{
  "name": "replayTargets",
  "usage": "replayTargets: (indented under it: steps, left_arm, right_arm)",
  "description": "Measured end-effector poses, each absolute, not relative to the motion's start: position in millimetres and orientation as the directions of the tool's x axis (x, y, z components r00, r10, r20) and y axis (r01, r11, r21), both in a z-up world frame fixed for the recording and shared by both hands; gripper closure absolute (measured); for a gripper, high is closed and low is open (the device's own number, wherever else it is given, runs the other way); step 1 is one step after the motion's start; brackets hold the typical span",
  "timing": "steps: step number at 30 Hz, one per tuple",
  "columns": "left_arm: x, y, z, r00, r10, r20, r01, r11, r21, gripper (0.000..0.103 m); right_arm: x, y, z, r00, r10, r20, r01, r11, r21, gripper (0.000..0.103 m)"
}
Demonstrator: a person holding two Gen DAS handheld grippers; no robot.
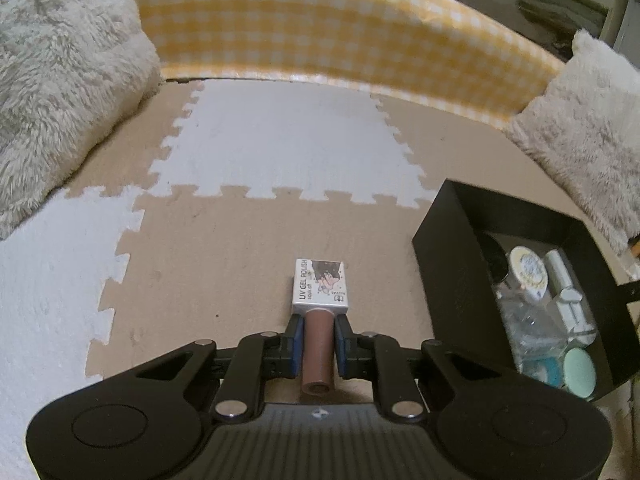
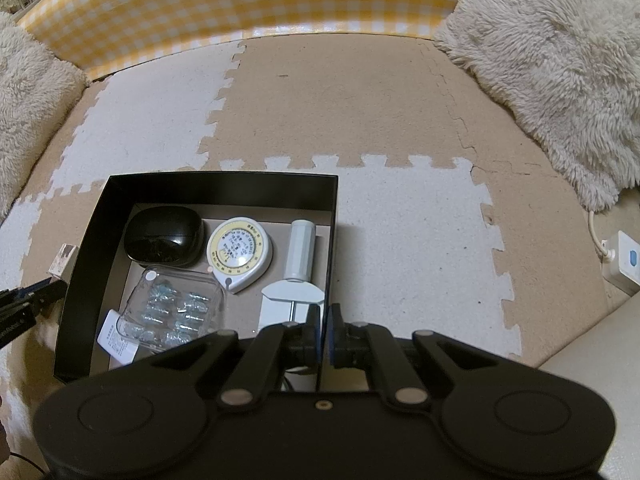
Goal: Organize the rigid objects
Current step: 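Close the left tool on the polish bottle's brown cap, then carry the polish bottle into the tray box and open the left tool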
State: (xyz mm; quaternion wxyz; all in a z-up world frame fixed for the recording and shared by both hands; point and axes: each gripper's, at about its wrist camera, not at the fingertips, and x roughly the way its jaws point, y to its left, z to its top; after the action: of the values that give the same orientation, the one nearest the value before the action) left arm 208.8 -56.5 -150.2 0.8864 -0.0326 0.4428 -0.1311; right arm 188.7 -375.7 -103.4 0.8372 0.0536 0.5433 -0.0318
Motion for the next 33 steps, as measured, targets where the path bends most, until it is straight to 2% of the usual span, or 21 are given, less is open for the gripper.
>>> replayTargets:
  steps: [9,19,26,33]
  left_arm:
    - [206,-59,-150,0.563,-0.272,-0.780,0.217,0.960,-0.179,0.086]
    - [203,-62,-118,0.628,-0.326,-0.707,0.232,0.945,-0.230,0.086]
    - [191,-87,-96,0.624,-0.423,-0.657,0.306,0.906,-0.292,0.086]
    - [177,-127,-101,0.529,-0.525,-0.666,0.394,0.848,-0.355,0.086]
  right_arm:
    - [189,-376,-103,0.408,0.005,-0.913,0.111,0.992,0.055,0.099]
    - [189,-376,-103,0.407,0.005,-0.913,0.111,0.992,0.055,0.099]
    - [189,-376,-103,0.407,0.005,-0.913,0.111,0.992,0.055,0.099]
    - [189,-375,-104,0.407,0.003,-0.913,0.110,0.993,0.053,0.099]
